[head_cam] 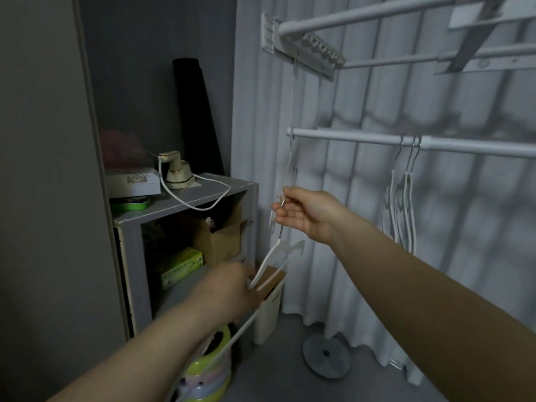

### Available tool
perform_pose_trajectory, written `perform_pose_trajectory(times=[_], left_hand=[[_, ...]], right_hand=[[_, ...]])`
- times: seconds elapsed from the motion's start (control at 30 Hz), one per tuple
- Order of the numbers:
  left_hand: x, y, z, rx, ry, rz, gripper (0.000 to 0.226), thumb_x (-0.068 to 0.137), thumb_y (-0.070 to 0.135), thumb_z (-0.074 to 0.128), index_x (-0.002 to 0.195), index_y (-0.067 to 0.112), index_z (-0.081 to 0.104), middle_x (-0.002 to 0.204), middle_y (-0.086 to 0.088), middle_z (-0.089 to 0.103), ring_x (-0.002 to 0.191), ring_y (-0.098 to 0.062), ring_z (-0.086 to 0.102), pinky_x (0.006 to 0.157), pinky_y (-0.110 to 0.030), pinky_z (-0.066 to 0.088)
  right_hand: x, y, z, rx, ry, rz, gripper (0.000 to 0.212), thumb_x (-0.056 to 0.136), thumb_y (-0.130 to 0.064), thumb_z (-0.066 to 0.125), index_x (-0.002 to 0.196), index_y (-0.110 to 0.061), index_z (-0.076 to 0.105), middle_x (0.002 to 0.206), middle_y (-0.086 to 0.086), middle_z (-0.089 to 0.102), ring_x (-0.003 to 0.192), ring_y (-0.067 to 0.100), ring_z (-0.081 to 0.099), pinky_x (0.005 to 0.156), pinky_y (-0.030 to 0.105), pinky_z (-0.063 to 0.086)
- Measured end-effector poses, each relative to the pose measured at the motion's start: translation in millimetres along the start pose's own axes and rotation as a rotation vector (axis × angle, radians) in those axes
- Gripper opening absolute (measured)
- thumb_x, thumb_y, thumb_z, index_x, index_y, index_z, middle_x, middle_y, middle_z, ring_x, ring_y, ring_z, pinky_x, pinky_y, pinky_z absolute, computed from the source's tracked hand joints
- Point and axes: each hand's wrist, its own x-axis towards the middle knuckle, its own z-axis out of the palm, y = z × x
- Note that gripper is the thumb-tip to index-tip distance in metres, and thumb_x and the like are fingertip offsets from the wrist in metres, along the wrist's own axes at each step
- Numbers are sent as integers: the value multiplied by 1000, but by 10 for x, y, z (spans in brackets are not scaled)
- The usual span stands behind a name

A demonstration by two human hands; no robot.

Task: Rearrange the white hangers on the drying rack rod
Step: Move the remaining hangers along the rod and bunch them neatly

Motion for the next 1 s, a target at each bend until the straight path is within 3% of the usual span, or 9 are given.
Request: perform_pose_trajectory(times=[0.07,0.17,0.27,0.37,0.5,0.63,0.8,1.0], left_hand=[[83,10,46,91,41,26,20,90,29,46,77,19,57,57,9,44,50,-4,42,44,-19,31],[287,33,97,94,47,14,20,91,24,45,89,14,63,58,11,41,59,-8,45,43,-19,29],[542,73,101,15,18,-24,22,90,18,46,70,20,56,53,12,46,40,-2,47,35,-10,32],[885,137,39,-83,-7,-63,33,90,17,46,59,26,48,56,7,56,29,-1,49,36,-13,39],[1404,359,-80,-53,26,-31,24,90,16,46,69,20,54,65,1,60,45,-5,55,43,-15,44],[1835,608,-210,-136,27,-15,27,91,7,43,68,20,50,58,-1,57,29,-2,51,33,-14,39],[2358,786,-274,-260,147,-21,20,93,7,42,76,14,50,53,-4,53,28,-6,50,29,-15,38],[2772,833,-192,-486,215,-18,21,91,3,46,76,15,52,53,-9,54,26,-9,51,27,-14,36]], right_hand=[[45,-16,-83,-10,-17,-7,28,93,-14,47,68,-3,52,40,3,62,34,7,58,39,20,52],[157,-56,-257,-118,-11,-38,26,93,-17,48,71,-4,55,51,5,66,39,8,61,44,20,54],[316,-150,-502,-379,44,-110,20,92,-19,50,76,-9,57,70,6,65,44,7,61,46,17,53],[559,-283,-828,-721,161,-316,16,90,-10,51,80,-10,63,91,9,66,67,9,59,54,7,46],[838,-518,-1305,-1310,367,-604,24,87,-8,51,107,-9,65,116,10,63,114,24,48,88,19,29],[1052,-800,-1678,-1625,506,-766,37,85,-10,50,122,-12,56,134,10,49,127,24,36,104,25,17],[1367,-987,-1962,-1982,471,-734,50,92,-11,38,140,-11,27,153,8,18,140,21,16,116,37,2],[1568,-962,-2067,-2017,516,-699,52,92,-19,39,142,-16,22,149,7,25,134,25,24,114,41,4]])
